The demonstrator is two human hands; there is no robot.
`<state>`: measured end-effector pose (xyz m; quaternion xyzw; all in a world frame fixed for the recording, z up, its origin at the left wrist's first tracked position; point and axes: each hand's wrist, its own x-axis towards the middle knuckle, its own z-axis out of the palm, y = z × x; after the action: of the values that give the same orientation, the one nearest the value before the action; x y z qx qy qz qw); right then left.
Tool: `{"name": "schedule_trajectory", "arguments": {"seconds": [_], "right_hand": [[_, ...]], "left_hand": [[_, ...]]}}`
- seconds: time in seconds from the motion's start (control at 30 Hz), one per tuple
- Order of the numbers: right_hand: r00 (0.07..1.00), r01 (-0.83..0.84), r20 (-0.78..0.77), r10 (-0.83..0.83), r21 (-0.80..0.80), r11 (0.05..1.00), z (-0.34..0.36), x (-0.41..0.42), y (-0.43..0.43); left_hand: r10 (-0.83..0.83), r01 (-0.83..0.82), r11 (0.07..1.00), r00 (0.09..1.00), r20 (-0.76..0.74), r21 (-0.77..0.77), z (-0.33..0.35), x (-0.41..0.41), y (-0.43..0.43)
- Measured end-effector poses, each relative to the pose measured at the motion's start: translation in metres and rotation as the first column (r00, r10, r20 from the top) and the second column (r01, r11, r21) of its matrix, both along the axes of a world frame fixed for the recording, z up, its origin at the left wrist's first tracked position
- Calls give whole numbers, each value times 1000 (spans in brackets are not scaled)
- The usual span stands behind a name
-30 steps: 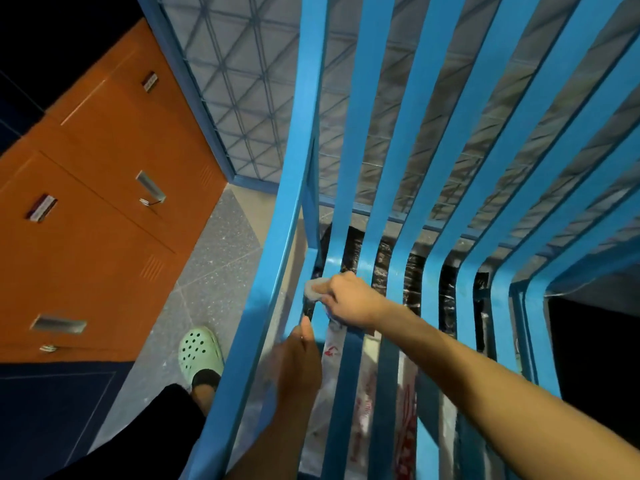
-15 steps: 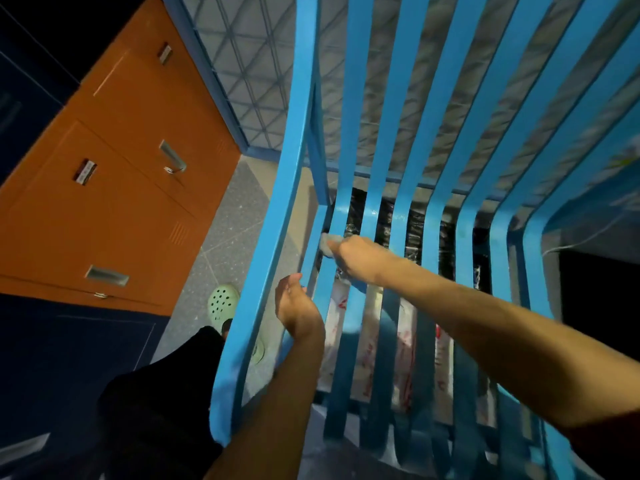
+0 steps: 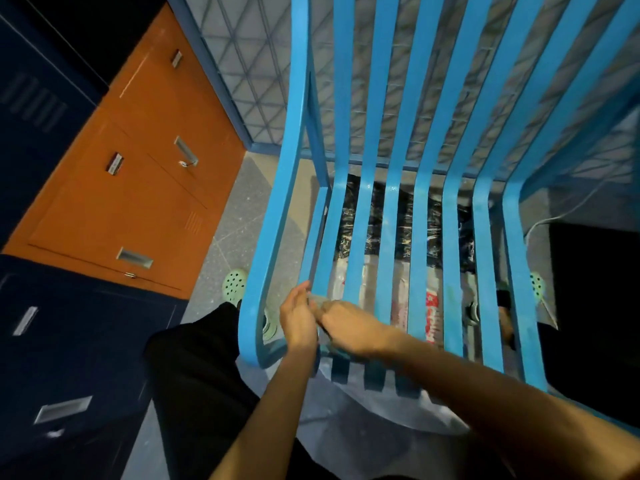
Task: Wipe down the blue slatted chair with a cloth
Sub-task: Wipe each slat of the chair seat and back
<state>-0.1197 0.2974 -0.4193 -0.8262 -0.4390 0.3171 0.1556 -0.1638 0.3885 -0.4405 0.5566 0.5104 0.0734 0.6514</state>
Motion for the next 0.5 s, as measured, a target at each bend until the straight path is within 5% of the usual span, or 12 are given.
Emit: {"name": "schedule_trajectory", "arguments": {"seconds": [0.17, 0.3, 0.5], "right_hand": [[977, 197, 93, -192, -43, 979, -10, 32, 7], [974, 49, 225, -25, -103, 993, -13, -39, 3], [1000, 27, -13, -27, -27, 999, 7, -74, -15]], "left_hand": [[-156, 160, 982, 987, -41, 98, 1, -19, 2], [-265, 274, 950, 961, -79, 148, 9, -48, -7], [-354, 377, 908, 924, -146, 186, 18, -74, -11]]}}
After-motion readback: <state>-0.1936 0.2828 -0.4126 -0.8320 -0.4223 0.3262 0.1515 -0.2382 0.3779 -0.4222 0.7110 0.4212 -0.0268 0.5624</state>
